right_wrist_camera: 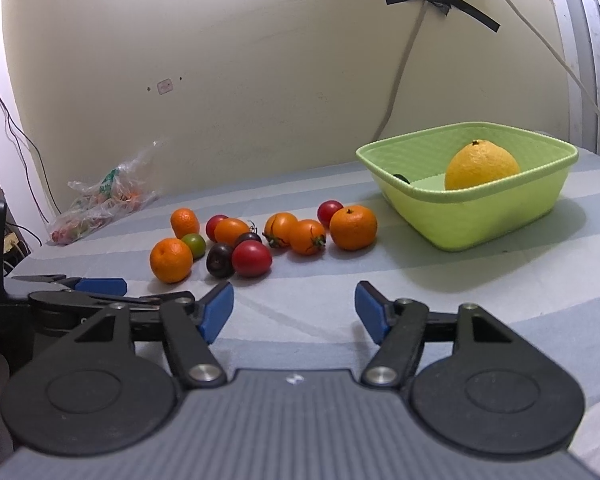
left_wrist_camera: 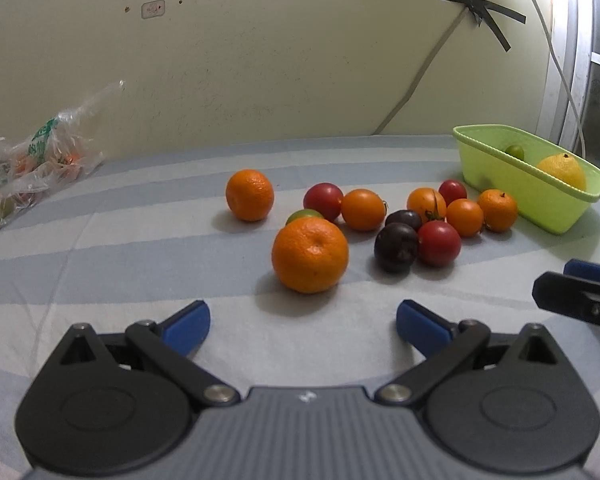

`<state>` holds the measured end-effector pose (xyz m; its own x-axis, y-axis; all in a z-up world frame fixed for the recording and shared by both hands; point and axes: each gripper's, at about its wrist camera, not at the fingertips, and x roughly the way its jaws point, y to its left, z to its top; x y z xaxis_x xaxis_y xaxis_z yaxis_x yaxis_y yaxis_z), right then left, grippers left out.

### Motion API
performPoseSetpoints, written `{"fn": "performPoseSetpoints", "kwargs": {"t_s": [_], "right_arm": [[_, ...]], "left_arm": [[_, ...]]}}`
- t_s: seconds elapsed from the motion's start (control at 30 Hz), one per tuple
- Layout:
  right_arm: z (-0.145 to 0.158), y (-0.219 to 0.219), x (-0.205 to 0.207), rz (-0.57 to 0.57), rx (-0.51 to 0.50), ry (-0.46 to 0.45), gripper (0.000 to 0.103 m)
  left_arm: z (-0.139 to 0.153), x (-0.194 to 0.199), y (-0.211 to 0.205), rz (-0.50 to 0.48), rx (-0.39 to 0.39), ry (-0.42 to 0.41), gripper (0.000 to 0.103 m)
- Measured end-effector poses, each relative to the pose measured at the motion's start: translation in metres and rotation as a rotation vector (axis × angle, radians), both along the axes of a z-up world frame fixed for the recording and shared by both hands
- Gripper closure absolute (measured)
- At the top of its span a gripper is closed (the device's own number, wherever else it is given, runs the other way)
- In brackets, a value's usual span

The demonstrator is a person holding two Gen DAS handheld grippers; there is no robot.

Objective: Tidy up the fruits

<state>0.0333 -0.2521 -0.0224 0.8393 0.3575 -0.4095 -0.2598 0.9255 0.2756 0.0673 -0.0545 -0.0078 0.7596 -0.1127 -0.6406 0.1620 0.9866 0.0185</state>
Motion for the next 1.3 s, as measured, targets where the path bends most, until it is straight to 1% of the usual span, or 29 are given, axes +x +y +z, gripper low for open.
{"fn": "performPoseSetpoints", "kwargs": {"t_s": [0.3,0.5,0.63,0.73,0.9,1.07,1.3], "right_arm": [[0.000,-0.001,0.004,0.032,0.013,-0.003,0.034],[0.001,-0.004,0.001,0.043,0.038,-0.025,0.033],[0.001,-0.006,-0.002,0.045,0.051,-0.042,0.029],[0.002,-0.007,-0.002,0.044,0.058,-0.046,0.028],[0.002,-0.005,-0.002,0.047,0.048,-0.046,0.028],[0.001,-0.006,-0.002,0.036,0.049,-0.043,0.027],[0.001,-0.006,-0.002,0.035,0.048,-0.044,0.026]], "left_arm": [[0.000,0.000,0.000,0.001,0.000,0.000,0.000],[-0.001,0.000,0.001,0.001,-0.001,0.000,0.000],[0.000,0.000,0.002,0.010,-0.002,0.002,0.000],[0.000,-0.011,0.002,0.029,-0.005,0.000,0.000],[0.002,-0.027,0.002,0.027,-0.002,0.010,0.000],[0.000,-0.042,-0.001,0.034,0.004,-0.001,0.000],[0.002,-0.041,-0.002,0.041,0.017,0.013,0.000]]}}
